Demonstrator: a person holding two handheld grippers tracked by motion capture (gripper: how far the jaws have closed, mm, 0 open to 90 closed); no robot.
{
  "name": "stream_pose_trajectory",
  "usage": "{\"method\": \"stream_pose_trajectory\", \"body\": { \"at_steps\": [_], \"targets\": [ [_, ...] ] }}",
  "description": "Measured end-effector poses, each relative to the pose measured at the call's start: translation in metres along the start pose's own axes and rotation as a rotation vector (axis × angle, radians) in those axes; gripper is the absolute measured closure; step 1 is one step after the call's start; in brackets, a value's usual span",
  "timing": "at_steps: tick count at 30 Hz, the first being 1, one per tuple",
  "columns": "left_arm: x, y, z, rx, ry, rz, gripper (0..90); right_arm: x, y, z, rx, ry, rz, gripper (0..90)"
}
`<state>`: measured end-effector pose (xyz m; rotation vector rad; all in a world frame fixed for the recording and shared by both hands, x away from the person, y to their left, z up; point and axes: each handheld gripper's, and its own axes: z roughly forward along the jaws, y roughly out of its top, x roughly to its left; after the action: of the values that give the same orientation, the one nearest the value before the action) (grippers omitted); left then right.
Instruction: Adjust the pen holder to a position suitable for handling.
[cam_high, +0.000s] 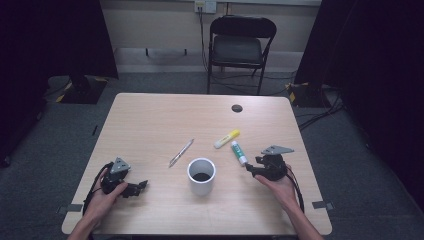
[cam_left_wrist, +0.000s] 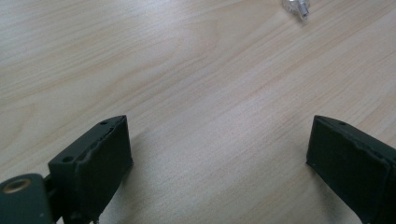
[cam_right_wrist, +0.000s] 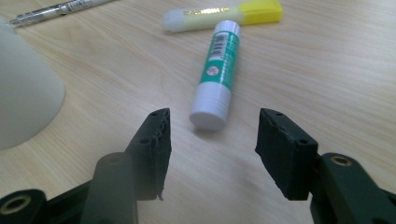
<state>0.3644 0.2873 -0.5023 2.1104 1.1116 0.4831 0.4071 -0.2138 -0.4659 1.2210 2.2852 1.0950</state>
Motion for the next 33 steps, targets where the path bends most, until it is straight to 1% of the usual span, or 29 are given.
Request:
{"method": "stream_pose_trajectory", "body": {
  "at_steps": [1,4,5,6,8,9,10,13,14,17,18,19,21,23,24,25,29,33],
  "targets": [
    [0.000,0.000,0.000,0.000,0.000,0.000,5.9,0.001,0.001,0.003,0.003,0.006,-0.005,45.5],
    [0.000,0.000,0.000,0.001,-0.001,0.000,5.4,0.003,0.009,0.014,-0.002,0.009,-0.014,49.3],
    [0.000,0.000,0.000,0.001,-0.001,0.000,5.2,0.003,0.009,0.014,-0.002,0.009,-0.014,49.3],
    [0.000,0.000,0.001,0.002,-0.002,0.001,4.8,0.004,0.011,0.021,0.000,0.003,-0.025,50.1],
    [0.000,0.000,0.001,0.003,-0.003,0.001,4.5,0.004,0.011,0.023,0.003,0.000,-0.022,50.8],
    [0.000,0.000,0.001,0.002,-0.004,-0.001,4.3,0.003,0.011,0.027,0.008,0.009,-0.015,51.6],
    [0.001,0.001,0.001,0.002,-0.008,0.000,4.0,0.003,0.010,0.032,0.016,0.000,-0.027,52.7],
    [0.001,0.001,0.001,0.001,-0.010,-0.001,3.8,0.001,0.010,0.035,0.017,-0.003,-0.020,54.3],
    [0.001,0.001,0.001,0.002,-0.011,0.000,3.7,-0.002,0.009,0.039,0.022,-0.009,-0.023,54.4],
    [0.000,0.001,0.001,0.000,-0.011,-0.003,3.6,-0.003,0.008,0.041,0.026,-0.012,-0.027,53.8],
    [0.000,0.001,0.001,0.004,-0.009,0.002,3.6,-0.004,0.007,0.043,0.032,-0.008,-0.032,53.8],
    [0.000,0.001,0.002,0.006,-0.009,0.004,2.8,-0.004,0.006,0.043,0.029,-0.005,-0.024,55.4],
    [0.000,0.001,0.002,0.009,-0.013,0.003,2.0,-0.004,0.006,0.044,0.025,-0.005,-0.028,55.9],
    [0.000,0.001,0.002,0.008,-0.013,0.003,1.9,-0.003,0.006,0.046,0.032,-0.010,-0.034,58.1],
    [0.000,0.001,0.002,0.008,-0.013,0.003,2.0,-0.003,0.005,0.047,0.035,-0.005,-0.032,59.2],
    [0.000,0.001,0.002,0.008,-0.013,0.003,1.9,-0.003,0.005,0.047,0.035,-0.005,-0.032,59.2],
    [0.000,0.001,0.002,0.008,-0.013,0.003,1.9,-0.004,0.004,0.045,0.031,-0.013,-0.034,64.7],
    [0.000,0.001,0.002,0.008,-0.013,0.003,1.9,-0.004,0.003,0.042,0.041,-0.006,-0.020,65.1]
  ]
}}
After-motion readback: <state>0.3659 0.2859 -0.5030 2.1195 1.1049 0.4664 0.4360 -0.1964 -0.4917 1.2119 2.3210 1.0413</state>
